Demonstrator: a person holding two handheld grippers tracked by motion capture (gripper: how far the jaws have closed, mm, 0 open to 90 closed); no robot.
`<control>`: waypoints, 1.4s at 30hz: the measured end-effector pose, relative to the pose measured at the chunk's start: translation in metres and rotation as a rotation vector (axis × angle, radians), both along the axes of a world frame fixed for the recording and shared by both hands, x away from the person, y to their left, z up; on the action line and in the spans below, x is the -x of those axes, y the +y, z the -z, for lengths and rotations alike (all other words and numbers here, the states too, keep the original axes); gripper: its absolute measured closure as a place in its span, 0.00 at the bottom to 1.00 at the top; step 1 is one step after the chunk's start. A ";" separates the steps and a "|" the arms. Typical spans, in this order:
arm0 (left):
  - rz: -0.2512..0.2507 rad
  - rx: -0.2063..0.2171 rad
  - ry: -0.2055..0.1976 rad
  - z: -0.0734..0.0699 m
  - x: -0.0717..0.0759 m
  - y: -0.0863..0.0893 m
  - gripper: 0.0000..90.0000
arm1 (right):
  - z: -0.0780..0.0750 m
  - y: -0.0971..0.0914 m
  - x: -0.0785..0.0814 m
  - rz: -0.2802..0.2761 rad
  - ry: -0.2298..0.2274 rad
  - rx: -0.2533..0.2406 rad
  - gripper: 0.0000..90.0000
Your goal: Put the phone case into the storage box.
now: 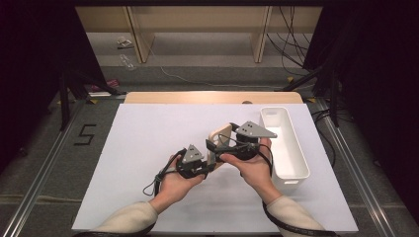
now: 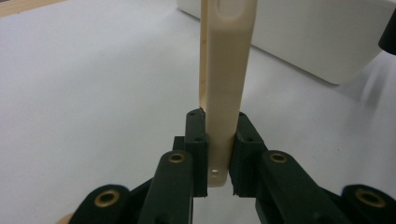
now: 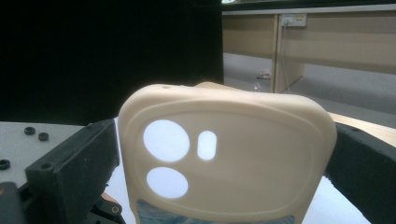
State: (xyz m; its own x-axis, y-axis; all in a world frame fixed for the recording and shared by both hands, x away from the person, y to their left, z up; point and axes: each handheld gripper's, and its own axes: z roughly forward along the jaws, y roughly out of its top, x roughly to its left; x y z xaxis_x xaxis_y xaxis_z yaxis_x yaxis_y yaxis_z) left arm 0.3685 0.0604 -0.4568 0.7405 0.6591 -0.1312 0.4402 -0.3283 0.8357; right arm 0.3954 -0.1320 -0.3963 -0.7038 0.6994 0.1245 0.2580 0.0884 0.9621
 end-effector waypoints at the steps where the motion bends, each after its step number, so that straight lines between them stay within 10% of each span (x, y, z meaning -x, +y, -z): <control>1: 0.001 -0.001 0.000 0.000 0.000 0.000 0.88 | 0.000 0.000 0.000 0.000 0.000 0.000 0.01; 42: 0.001 0.006 -0.017 -0.001 0.000 0.001 0.88 | -0.001 0.003 0.003 0.022 -0.024 0.008 0.13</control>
State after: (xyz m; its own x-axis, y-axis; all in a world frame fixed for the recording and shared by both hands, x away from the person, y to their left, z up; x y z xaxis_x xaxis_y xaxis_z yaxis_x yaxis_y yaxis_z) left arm 0.3687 0.0610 -0.4559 0.7437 0.6573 -0.1221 0.4252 -0.3241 0.8451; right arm 0.3920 -0.1287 -0.3950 -0.6907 0.7159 0.1023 0.2367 0.0901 0.9674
